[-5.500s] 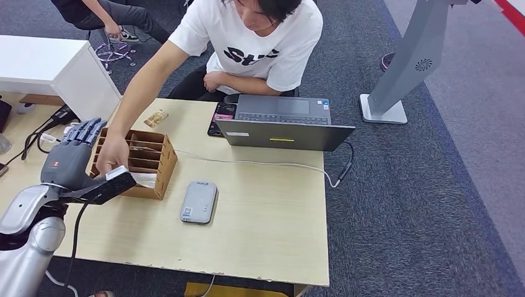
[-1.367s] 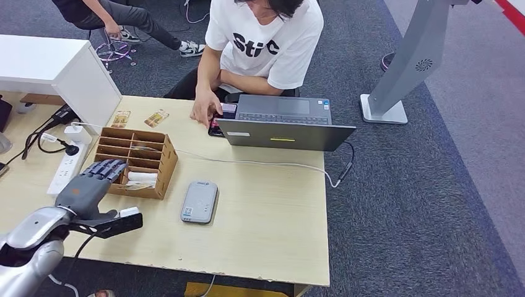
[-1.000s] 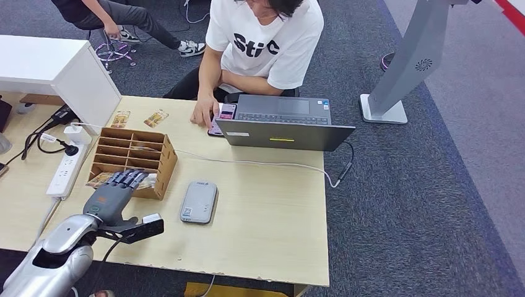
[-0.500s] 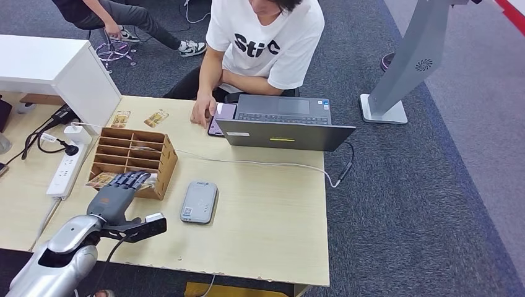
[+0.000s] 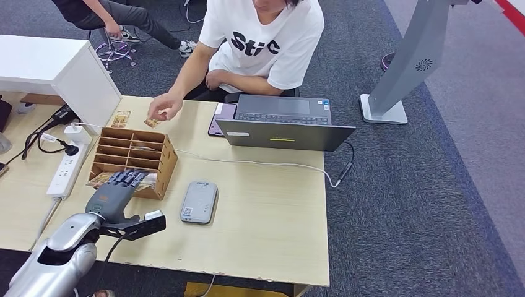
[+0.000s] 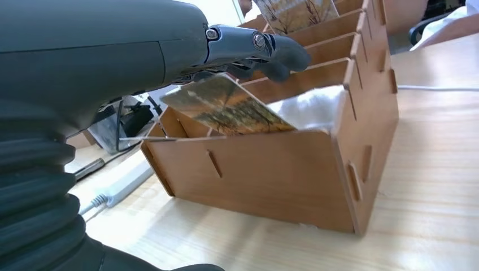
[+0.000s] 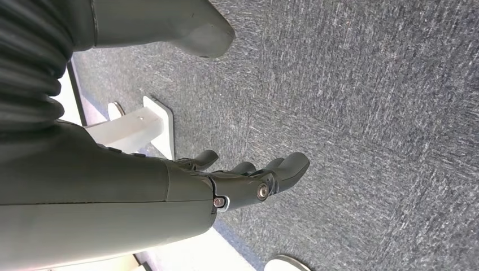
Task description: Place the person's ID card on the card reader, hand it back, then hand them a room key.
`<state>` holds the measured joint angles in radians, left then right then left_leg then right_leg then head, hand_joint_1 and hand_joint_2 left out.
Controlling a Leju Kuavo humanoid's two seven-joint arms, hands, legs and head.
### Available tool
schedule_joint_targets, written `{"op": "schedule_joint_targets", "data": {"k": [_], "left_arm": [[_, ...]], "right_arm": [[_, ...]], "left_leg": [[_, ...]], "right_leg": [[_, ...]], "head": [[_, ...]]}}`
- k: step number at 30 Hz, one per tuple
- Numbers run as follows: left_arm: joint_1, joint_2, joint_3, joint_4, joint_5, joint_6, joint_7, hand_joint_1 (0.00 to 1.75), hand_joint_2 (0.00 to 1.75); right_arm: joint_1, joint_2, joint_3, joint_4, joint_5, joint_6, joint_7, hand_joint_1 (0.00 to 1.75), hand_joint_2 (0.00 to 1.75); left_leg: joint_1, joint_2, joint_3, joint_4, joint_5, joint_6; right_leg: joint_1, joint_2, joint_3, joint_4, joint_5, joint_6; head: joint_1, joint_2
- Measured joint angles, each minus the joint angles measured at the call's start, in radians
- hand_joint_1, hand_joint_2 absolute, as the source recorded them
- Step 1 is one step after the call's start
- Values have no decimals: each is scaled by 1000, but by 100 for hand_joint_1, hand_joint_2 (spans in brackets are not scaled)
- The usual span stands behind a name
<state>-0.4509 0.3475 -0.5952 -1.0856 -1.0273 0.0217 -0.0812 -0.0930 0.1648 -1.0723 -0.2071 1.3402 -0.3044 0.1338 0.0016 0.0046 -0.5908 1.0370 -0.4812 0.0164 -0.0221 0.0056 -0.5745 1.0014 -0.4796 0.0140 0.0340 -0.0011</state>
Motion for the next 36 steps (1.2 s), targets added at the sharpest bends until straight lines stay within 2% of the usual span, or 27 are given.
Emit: {"op": "schedule_joint_targets", "data": {"k": [4, 6, 28, 30, 32, 34, 36], "left_arm": [[-11, 9, 17, -18, 0, 0, -9, 31, 175], [-14, 14, 27, -30, 0, 0, -8, 38, 175], [-21, 30, 67, -84, -11, 1, -4, 44, 175], [-21, 31, 67, -87, -14, 1, 1, 60, 175], [-22, 31, 69, -91, -15, 1, 5, 117, 175], [-23, 31, 72, -95, -16, 0, 6, 158, 175], [-23, 31, 73, -96, -17, -2, 6, 160, 175]], "right_arm": [[1, 0, 0, 0, -2, 0, 0, 0, 175], [1, 0, 0, 0, -3, 0, 0, 0, 175], [1, 0, 0, 0, -8, 0, 0, 0, 175], [1, 0, 0, 0, -8, 0, 0, 0, 175], [1, 0, 0, 0, -8, 0, 0, 0, 175], [1, 0, 0, 0, -9, 0, -1, 0, 175], [1, 0, 0, 0, -9, 0, -2, 0, 175]], "left_leg": [[0, 0, 0, 0, 0, 0], [0, 0, 0, 0, 0, 0], [0, 0, 0, 0, 0, 0], [0, 0, 0, 0, 0, 0], [0, 0, 0, 0, 0, 0], [0, 0, 0, 0, 0, 0], [0, 0, 0, 0, 0, 0]], "right_leg": [[0, 0, 0, 0, 0, 0], [0, 0, 0, 0, 0, 0], [0, 0, 0, 0, 0, 0], [0, 0, 0, 0, 0, 0], [0, 0, 0, 0, 0, 0], [0, 0, 0, 0, 0, 0], [0, 0, 0, 0, 0, 0]], "head": [[0, 0], [0, 0], [0, 0], [0, 0], [0, 0], [0, 0], [0, 0]]}}
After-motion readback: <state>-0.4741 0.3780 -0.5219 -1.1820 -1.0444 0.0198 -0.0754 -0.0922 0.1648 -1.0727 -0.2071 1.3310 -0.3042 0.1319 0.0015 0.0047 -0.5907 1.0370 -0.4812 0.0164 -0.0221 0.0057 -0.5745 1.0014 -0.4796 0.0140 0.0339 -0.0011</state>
